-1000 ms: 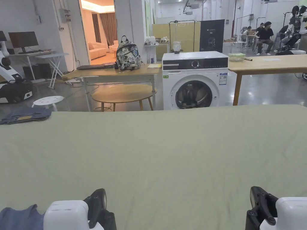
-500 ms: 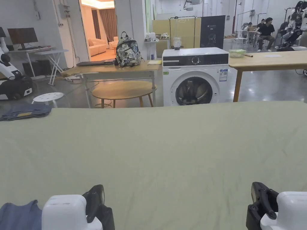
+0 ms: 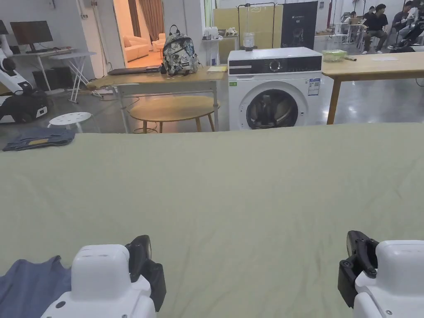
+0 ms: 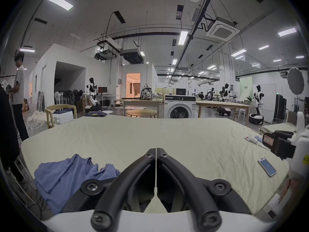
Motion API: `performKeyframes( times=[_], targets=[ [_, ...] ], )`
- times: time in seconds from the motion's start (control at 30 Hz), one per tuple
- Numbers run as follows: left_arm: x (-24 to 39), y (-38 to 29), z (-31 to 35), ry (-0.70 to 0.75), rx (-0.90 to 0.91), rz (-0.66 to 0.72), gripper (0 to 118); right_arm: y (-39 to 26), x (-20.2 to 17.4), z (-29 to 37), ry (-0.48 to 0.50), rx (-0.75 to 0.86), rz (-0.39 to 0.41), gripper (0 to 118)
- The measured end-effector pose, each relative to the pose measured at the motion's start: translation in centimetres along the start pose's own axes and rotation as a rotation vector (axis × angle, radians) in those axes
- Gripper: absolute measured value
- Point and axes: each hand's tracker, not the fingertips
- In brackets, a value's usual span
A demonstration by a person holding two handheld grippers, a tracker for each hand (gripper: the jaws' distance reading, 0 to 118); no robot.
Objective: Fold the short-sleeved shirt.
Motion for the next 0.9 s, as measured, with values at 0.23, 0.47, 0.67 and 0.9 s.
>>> performKeyframes(
  times=[0.23, 0.47, 0.67, 0.9],
  targets=[
    [-0.3, 0.0, -0.1, 0.002, 0.001, 0.010, 0, 0.3, -0.1, 0.1, 0.002, 0.010, 0.001, 0],
    [-1.4, 2.2, 1.2, 0.007, 0.104, 0.004, 0, 2.4, -0.7, 0.5, 0.047, 0.094, -0.026, 0],
    [-3.2, 4.0, 1.9, 0.007, 0.158, 0.027, 0, 3.3, -1.5, 1.2, 0.066, 0.172, 0.076, 0],
    [-15.0, 4.6, 4.0, 0.003, 0.007, -0.042, 83, 2.2, -2.6, 1.2, 0.215, 0.169, 0.143, 0]
  ],
)
